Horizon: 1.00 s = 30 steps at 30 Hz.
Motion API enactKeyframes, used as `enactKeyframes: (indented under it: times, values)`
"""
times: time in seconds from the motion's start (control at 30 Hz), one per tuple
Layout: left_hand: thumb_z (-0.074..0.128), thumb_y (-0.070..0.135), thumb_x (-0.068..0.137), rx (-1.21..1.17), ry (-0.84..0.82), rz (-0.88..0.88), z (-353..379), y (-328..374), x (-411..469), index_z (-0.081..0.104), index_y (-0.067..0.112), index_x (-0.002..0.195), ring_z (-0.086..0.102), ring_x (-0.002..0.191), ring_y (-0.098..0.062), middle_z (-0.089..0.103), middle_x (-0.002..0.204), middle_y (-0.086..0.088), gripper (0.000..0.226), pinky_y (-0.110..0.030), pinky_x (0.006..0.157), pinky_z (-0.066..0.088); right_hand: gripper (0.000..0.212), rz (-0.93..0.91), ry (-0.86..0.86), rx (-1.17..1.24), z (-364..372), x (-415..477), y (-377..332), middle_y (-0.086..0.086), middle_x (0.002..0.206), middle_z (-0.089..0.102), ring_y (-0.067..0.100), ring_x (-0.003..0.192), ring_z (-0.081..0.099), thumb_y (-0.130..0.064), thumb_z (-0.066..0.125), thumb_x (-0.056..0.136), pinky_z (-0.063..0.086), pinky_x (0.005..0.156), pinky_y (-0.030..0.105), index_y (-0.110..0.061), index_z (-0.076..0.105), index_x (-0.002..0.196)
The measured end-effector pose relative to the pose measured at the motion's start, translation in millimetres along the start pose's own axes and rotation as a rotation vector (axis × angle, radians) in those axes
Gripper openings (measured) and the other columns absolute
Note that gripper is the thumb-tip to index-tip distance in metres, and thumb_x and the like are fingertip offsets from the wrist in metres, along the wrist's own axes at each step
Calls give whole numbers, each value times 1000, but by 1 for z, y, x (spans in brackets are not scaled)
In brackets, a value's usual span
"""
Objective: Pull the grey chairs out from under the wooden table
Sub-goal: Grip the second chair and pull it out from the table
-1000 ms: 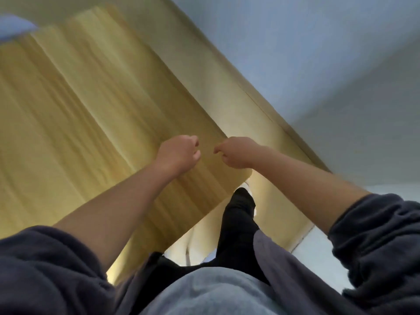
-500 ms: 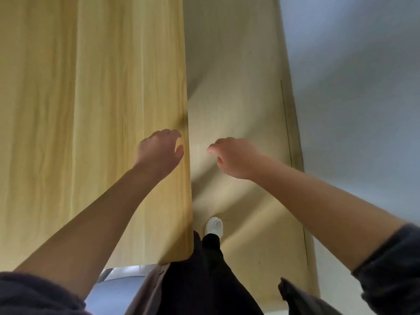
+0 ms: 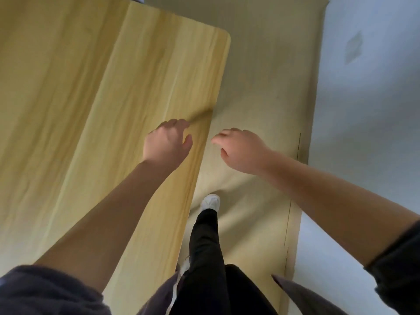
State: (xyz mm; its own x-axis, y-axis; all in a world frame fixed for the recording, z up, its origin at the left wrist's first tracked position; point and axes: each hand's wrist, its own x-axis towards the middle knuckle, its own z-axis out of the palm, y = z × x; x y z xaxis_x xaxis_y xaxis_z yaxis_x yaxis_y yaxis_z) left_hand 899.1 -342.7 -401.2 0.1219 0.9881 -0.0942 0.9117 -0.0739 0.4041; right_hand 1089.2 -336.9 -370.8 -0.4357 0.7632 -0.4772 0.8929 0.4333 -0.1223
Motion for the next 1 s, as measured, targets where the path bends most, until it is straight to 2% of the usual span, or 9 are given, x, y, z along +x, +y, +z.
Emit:
enactKeyframes:
  times: [0.07, 0.27, 0.33, 0.47, 0.63, 0.73, 0.83, 1.0]
  values:
    - [56, 27, 89, -20, 21, -89, -7, -3, 21, 64, 15, 114, 65, 90, -27, 69, 108, -4, 29, -30, 61, 44, 42, -75, -12, -1, -23, 30, 8, 2, 123, 62, 25, 110, 60, -14, 41, 94, 50, 87, 39, -21, 56, 132]
    - [56, 27, 89, -62, 25, -295, -29, -6, 69, 63, 16, 115, 65, 93, -26, 69, 111, -2, 30, -33, 66, 48, 33, -238, -75, -84, -82, 96, 30, 3, 117, 63, 29, 99, 64, -16, 45, 94, 50, 75, 35, -18, 62, 122]
    - [56, 28, 89, -61, 41, -353, -35, -4, 92, 63, 17, 116, 65, 92, -26, 68, 112, -1, 30, -31, 64, 46, 33, -303, -84, -118, -104, 124, 47, 3, 117, 62, 29, 101, 63, -13, 46, 94, 47, 71, 33, -17, 62, 122]
    - [55, 28, 90, -53, 103, -478, -40, -4, 146, 62, 17, 117, 65, 95, -24, 68, 114, 0, 30, -29, 61, 43, 41, -426, -99, -177, -146, 189, 80, 1, 131, 59, 24, 118, 57, -9, 44, 95, 52, 86, 38, -17, 56, 133]
    - [56, 27, 89, -80, 187, -712, -37, 3, 203, 64, 17, 115, 66, 92, -27, 69, 111, -2, 29, -30, 61, 45, 50, -580, -149, -264, -190, 267, 109, 0, 144, 51, 25, 128, 50, -5, 37, 96, 44, 99, 40, -22, 50, 141]
    - [55, 28, 90, -116, 258, -918, -42, 10, 235, 63, 17, 117, 66, 90, -28, 69, 112, -3, 30, -30, 61, 45, 54, -727, -207, -366, -224, 316, 119, 0, 146, 49, 25, 131, 46, -3, 36, 94, 39, 106, 41, -23, 49, 142]
    - [54, 30, 90, -123, 319, -1041, -53, 13, 258, 63, 17, 115, 67, 86, -27, 70, 109, -3, 29, -29, 59, 47, 52, -857, -216, -450, -254, 355, 113, 1, 144, 51, 25, 131, 46, -4, 38, 93, 39, 106, 40, -23, 50, 140]
    - [56, 29, 89, -125, 424, -1192, -66, 3, 295, 64, 16, 114, 66, 82, -24, 71, 104, -3, 29, -26, 55, 40, 45, -1057, -179, -583, -288, 416, 84, 2, 139, 54, 26, 127, 49, -9, 42, 93, 42, 101, 41, -20, 53, 135]
